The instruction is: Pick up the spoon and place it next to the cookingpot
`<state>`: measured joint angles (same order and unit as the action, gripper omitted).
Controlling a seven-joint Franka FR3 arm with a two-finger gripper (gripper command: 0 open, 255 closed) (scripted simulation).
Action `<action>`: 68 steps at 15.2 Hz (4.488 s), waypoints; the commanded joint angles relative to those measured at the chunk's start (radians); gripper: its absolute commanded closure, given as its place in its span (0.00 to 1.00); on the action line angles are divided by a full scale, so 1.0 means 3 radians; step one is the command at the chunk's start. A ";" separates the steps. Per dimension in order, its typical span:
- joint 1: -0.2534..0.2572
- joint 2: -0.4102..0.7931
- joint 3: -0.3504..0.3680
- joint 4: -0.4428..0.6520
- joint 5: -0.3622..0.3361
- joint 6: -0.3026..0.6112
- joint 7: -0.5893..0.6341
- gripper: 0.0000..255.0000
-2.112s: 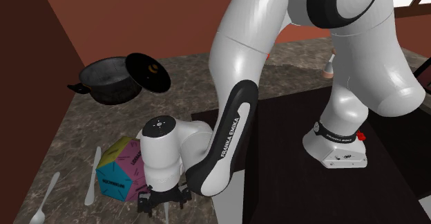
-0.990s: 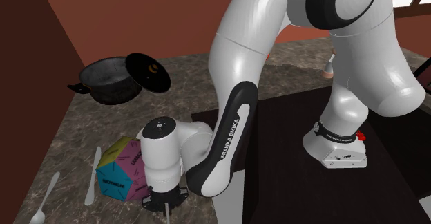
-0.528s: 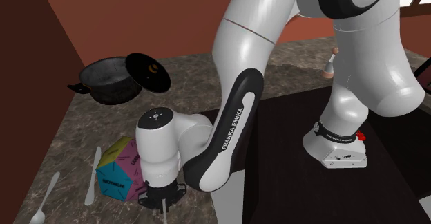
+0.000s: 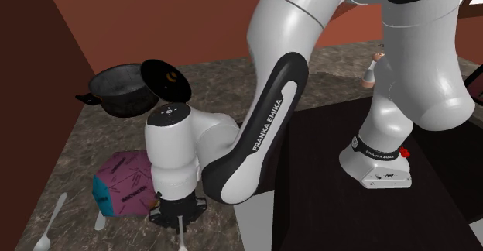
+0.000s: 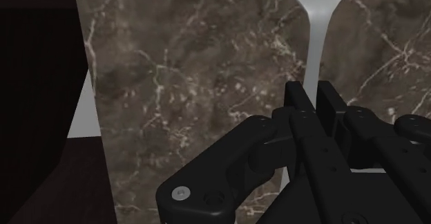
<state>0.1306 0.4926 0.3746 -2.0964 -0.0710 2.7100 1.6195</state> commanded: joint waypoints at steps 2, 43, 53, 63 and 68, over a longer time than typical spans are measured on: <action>-0.0038 -0.0110 0.0046 -0.0006 0.0046 -0.0105 -0.0021 1.00; -0.0590 -0.1339 0.0148 0.0145 0.0756 -0.1474 -0.0789 1.00; -0.1032 -0.1431 -0.0203 0.0086 0.0926 -0.1640 -0.1660 1.00; -0.1444 -0.1213 -0.0549 0.0408 0.0930 -0.1890 -0.2393 1.00; -0.1641 -0.0997 -0.0700 0.0716 0.0909 -0.2051 -0.2711 1.00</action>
<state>-0.3522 0.1799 0.1717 -1.9013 0.2032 2.1044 0.8222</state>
